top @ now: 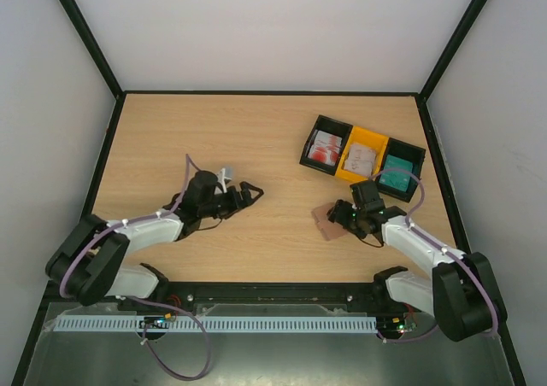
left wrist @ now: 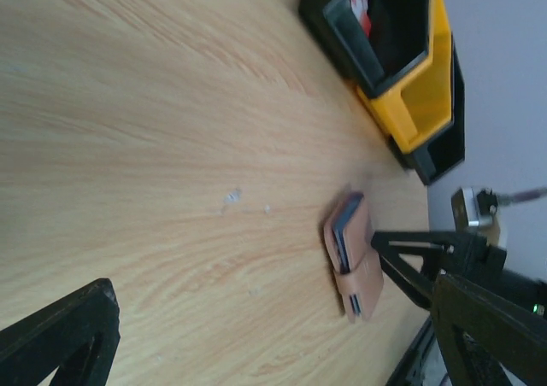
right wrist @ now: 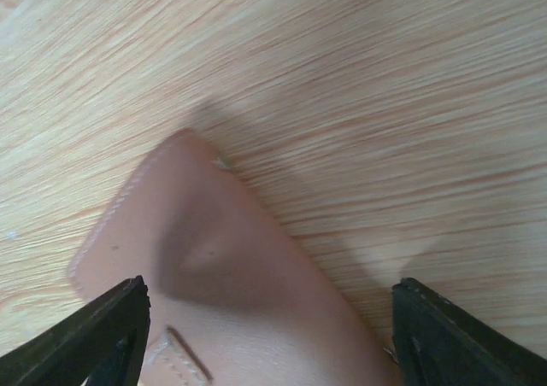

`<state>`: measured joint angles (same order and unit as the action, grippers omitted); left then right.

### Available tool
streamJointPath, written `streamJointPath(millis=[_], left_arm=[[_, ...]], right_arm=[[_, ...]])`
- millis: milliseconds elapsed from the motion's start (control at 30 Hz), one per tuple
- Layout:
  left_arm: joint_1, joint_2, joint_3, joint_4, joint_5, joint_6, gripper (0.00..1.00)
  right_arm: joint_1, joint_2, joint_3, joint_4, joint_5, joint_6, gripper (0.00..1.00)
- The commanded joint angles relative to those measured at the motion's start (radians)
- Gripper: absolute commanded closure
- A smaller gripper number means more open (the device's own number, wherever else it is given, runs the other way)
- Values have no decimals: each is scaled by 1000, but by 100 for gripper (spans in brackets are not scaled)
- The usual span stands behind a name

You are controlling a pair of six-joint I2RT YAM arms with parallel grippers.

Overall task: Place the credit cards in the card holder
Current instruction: Open the card holder at the center of the board.

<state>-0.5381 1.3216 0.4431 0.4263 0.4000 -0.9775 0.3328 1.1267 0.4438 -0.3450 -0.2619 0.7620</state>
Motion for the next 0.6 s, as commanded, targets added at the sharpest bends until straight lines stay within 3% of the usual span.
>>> streamJointPath(millis=[0,233,400,567], left_arm=[[-84,74,70,72,-11,-20,2],[-218,229,124,105,-57,-68,12],[-239,379,211,131,37,-87,30],[-262,463,294,103,81,-101,39]], right_arm=[[27,16,-61,110,-149,48,28],[45,49,-95,347,-286,162,35],[45,176,-24,325,-235,65,36],[45,232,-14,306,-188,-10,38]])
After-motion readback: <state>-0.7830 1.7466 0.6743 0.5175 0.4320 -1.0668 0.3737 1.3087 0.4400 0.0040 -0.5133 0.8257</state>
